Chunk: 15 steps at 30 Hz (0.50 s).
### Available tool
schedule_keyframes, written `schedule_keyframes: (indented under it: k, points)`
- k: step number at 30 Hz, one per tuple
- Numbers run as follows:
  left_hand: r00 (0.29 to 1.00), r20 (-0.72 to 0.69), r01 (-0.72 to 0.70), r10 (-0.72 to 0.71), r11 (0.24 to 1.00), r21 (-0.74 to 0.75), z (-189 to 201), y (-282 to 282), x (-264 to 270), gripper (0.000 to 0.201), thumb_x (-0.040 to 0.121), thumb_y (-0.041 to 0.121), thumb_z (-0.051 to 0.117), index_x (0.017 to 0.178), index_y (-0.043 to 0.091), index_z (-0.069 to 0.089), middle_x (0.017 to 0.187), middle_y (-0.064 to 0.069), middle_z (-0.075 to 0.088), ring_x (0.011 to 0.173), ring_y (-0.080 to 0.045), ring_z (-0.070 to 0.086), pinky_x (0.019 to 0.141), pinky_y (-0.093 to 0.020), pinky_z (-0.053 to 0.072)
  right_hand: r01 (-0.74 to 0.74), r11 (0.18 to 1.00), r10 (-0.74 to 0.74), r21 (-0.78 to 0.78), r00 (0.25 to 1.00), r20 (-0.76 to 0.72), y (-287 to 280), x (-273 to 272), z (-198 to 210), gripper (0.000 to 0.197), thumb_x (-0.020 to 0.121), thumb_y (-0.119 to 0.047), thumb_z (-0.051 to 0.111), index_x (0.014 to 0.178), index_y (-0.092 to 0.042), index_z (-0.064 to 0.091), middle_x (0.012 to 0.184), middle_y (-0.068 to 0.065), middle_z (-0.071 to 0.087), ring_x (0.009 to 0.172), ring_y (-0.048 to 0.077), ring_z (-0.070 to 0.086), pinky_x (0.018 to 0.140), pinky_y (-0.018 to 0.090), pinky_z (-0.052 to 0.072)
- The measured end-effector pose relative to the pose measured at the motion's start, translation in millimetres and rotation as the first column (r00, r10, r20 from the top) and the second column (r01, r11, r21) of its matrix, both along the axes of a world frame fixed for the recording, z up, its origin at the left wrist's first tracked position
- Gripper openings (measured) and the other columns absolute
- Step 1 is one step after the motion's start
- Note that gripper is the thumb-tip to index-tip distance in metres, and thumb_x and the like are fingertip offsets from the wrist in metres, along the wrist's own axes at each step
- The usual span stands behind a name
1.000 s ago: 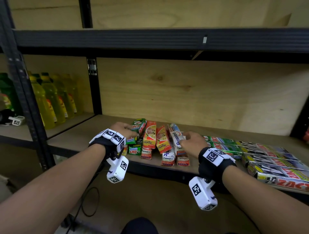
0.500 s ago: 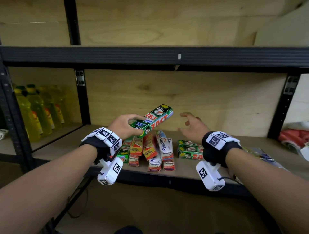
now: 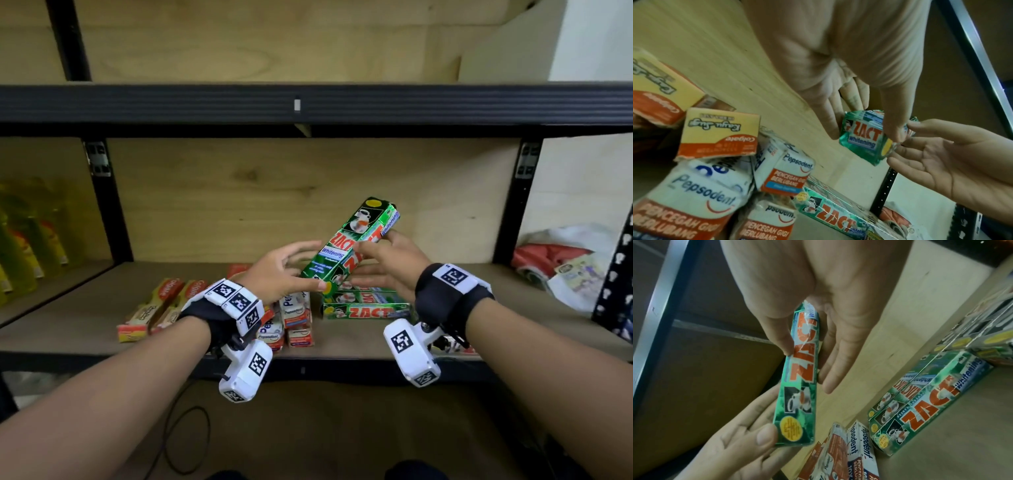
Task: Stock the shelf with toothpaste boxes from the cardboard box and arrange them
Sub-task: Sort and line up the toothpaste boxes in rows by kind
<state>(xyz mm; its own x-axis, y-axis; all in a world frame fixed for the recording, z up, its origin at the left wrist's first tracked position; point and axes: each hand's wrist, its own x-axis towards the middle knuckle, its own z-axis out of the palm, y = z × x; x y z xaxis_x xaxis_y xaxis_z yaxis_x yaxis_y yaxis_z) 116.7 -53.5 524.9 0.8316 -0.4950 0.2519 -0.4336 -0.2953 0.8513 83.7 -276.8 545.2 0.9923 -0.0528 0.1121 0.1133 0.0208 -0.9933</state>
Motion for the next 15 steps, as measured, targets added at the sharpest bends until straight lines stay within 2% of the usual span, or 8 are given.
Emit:
schedule_keyframes:
  k: [1, 2, 5, 8, 10, 12, 14, 15]
  points:
    - [1.000, -0.007, 0.021, -0.021, 1.000, 0.000, 0.7, -4.3, -1.3, 0.075, 0.073, 0.026, 0.084, 0.138, 0.037, 0.048, 0.122, 0.024, 0.061, 0.102, 0.008, 0.064, 0.085, -0.014, 0.052, 0.009, 1.000, -0.009, 0.002, 1.000, 0.003, -3.0, -1.0, -0.7, 0.036, 0.092, -0.009, 0.067, 0.123, -0.014, 0.050, 0.099, 0.018, 0.075, 0.087, 0.036, 0.074, 0.080, 0.052, 0.060]
    - [0.999, -0.026, 0.038, -0.038, 0.999, -0.012, 1.1, -8.5, -0.6, 0.075, 0.074, 0.026, 0.083, 0.139, 0.034, 0.047, 0.124, 0.020, 0.062, 0.104, 0.006, 0.065, 0.085, -0.015, 0.053, 0.019, 1.000, -0.019, -0.005, 1.000, 0.011, -5.8, -1.4, -1.7, 0.035, 0.092, -0.008, 0.065, 0.123, -0.016, 0.050, 0.102, 0.019, 0.074, 0.087, 0.036, 0.074, 0.078, 0.053, 0.060]
    - [0.995, -0.093, 0.023, -0.036, 0.991, -0.134, 5.8, -21.9, 3.2, 0.075, 0.071, 0.035, 0.081, 0.139, 0.026, 0.050, 0.129, 0.006, 0.064, 0.110, -0.011, 0.067, 0.093, -0.037, 0.055, 0.042, 0.995, -0.039, -0.091, 0.999, 0.031, -15.7, -2.3, -4.7, 0.037, 0.091, -0.006, 0.063, 0.123, -0.023, 0.055, 0.104, 0.015, 0.074, 0.074, 0.026, 0.072, 0.069, 0.046, 0.062]
    - [0.991, -0.135, -0.034, -0.002, 0.965, -0.261, 14.7, -34.2, 9.4, 0.071, 0.075, 0.033, 0.078, 0.140, 0.026, 0.049, 0.133, -0.003, 0.061, 0.108, -0.021, 0.068, 0.095, -0.045, 0.054, -0.001, 0.969, 0.007, -0.249, 1.000, 0.023, -27.5, -2.1, -7.0, 0.043, 0.092, -0.007, 0.060, 0.127, -0.032, 0.057, 0.095, 0.006, 0.075, 0.066, 0.019, 0.065, 0.064, 0.039, 0.058]
    - [0.989, -0.150, -0.037, -0.011, 0.948, -0.315, 19.3, -40.0, 13.7, 0.067, 0.084, 0.021, 0.074, 0.143, 0.030, 0.045, 0.137, -0.001, 0.055, 0.109, -0.021, 0.068, 0.092, -0.044, 0.056, -0.022, 0.947, 0.022, -0.321, 1.000, -0.002, -34.6, -1.7, -9.7, 0.049, 0.093, -0.011, 0.059, 0.131, -0.042, 0.056, 0.086, 0.000, 0.074, 0.063, 0.014, 0.061, 0.061, 0.033, 0.055]
    - [0.976, -0.197, 0.022, -0.091, 0.945, -0.328, 21.5, -42.3, 17.1, 0.075, 0.087, 0.003, 0.069, 0.147, 0.033, 0.037, 0.143, 0.005, 0.047, 0.111, -0.023, 0.066, 0.091, -0.046, 0.056, -0.046, 0.933, 0.037, -0.357, 0.999, -0.034, -39.1, -2.2, -12.5, 0.044, 0.094, -0.017, 0.059, 0.130, -0.042, 0.061, 0.087, -0.002, 0.073, 0.068, 0.014, 0.059, 0.062, 0.030, 0.053]
    - [0.949, -0.228, 0.156, -0.216, 0.955, -0.251, 21.5, -41.7, 19.4, 0.094, 0.082, -0.014, 0.064, 0.151, 0.040, 0.027, 0.150, 0.012, 0.035, 0.115, -0.033, 0.063, 0.099, -0.056, 0.048, -0.109, 0.919, 0.081, -0.378, 0.993, -0.088, -41.7, -3.4, -14.2, 0.037, 0.095, -0.019, 0.057, 0.125, -0.038, 0.066, 0.101, -0.001, 0.075, 0.084, 0.018, 0.063, 0.076, 0.034, 0.052]
    - [0.940, -0.224, 0.221, -0.256, 0.961, -0.168, 21.9, -40.5, 20.4, 0.103, 0.079, -0.018, 0.063, 0.152, 0.043, 0.023, 0.154, 0.016, 0.029, 0.117, -0.032, 0.062, 0.102, -0.060, 0.043, -0.144, 0.912, 0.105, -0.384, 0.987, -0.120, -43.6, -3.7, -15.0, 0.037, 0.094, -0.016, 0.054, 0.122, -0.037, 0.068, 0.105, 0.001, 0.075, 0.092, 0.020, 0.064, 0.083, 0.037, 0.050]
